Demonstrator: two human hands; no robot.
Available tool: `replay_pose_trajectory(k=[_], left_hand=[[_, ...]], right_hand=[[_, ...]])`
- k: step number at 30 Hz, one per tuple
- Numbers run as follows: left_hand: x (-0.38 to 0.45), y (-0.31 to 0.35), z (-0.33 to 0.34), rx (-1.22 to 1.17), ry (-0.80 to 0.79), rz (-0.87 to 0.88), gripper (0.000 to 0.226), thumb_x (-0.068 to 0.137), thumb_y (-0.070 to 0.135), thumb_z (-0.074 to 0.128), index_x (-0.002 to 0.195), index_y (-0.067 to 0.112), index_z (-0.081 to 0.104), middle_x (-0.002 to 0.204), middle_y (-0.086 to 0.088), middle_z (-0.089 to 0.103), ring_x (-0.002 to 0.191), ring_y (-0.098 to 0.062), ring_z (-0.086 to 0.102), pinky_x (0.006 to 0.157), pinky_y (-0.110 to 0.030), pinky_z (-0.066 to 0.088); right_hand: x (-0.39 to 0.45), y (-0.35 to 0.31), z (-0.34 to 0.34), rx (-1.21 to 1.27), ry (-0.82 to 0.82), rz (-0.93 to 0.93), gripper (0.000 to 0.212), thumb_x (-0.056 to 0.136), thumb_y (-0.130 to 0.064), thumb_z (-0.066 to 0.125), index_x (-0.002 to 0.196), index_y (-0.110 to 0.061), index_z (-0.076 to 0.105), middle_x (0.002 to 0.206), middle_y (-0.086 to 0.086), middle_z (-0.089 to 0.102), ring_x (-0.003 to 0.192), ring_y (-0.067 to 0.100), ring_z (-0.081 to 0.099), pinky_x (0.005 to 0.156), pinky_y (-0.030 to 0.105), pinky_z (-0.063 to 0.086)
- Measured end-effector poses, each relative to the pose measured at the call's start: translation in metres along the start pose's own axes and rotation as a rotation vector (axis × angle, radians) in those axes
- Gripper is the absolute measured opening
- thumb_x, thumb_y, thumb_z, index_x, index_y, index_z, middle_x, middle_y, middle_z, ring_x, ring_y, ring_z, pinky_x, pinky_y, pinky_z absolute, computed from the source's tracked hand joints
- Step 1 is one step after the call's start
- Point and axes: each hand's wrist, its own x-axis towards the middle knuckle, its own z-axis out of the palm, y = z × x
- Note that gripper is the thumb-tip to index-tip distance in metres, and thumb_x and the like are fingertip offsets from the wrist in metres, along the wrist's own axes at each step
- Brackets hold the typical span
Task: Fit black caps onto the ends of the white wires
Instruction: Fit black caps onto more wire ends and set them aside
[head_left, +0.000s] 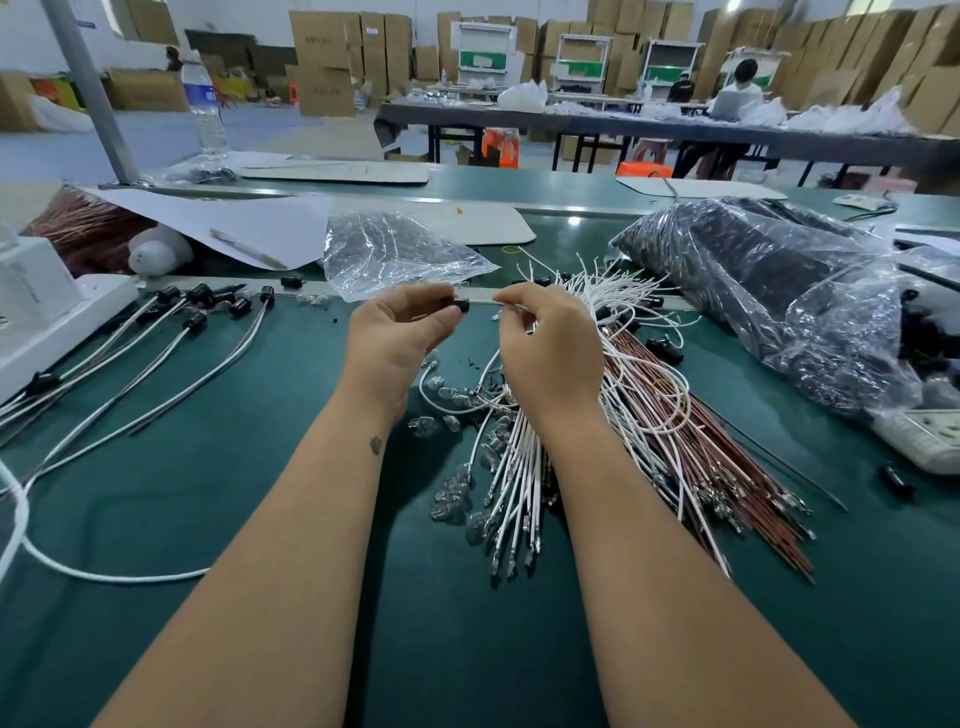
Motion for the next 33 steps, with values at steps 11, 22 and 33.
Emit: replay_pose_trajectory(k=[11, 22, 33], left_hand=[[0.000, -0.002, -0.001, 0.092, 0.023, 0.048, 0.027, 0.080, -0.008, 0.068, 0.092, 0.015, 0.070, 0.091, -0.006, 0.071, 0.087, -0.017, 0.066, 0.093, -0.030, 0.052], [-0.003, 0.000, 0.000, 0.089, -0.006, 0.041, 0.036, 0.077, -0.011, 0.070, 0.100, 0.017, 0.067, 0.093, -0.004, 0.070, 0.084, -0.012, 0.067, 0.083, -0.022, 0.055], [-0.006, 0.003, 0.005, 0.163, -0.079, 0.024, 0.038, 0.082, -0.008, 0.067, 0.115, 0.011, 0.062, 0.095, -0.004, 0.071, 0.083, -0.011, 0.070, 0.077, -0.020, 0.054]], right_hand=[[0.001, 0.004, 0.003, -0.076, -0.063, -0.042, 0.023, 0.094, -0.013, 0.053, 0.106, -0.017, 0.071, 0.102, 0.000, 0.070, 0.096, 0.016, 0.058, 0.079, 0.026, 0.042], [0.000, 0.006, 0.008, 0.033, -0.117, -0.062, 0.027, 0.093, -0.005, 0.052, 0.115, -0.014, 0.063, 0.096, 0.005, 0.066, 0.091, 0.018, 0.057, 0.075, 0.026, 0.039], [0.001, 0.003, 0.011, -0.039, -0.165, -0.139, 0.019, 0.092, -0.008, 0.055, 0.109, -0.006, 0.065, 0.105, 0.008, 0.066, 0.102, 0.023, 0.053, 0.090, 0.030, 0.038]])
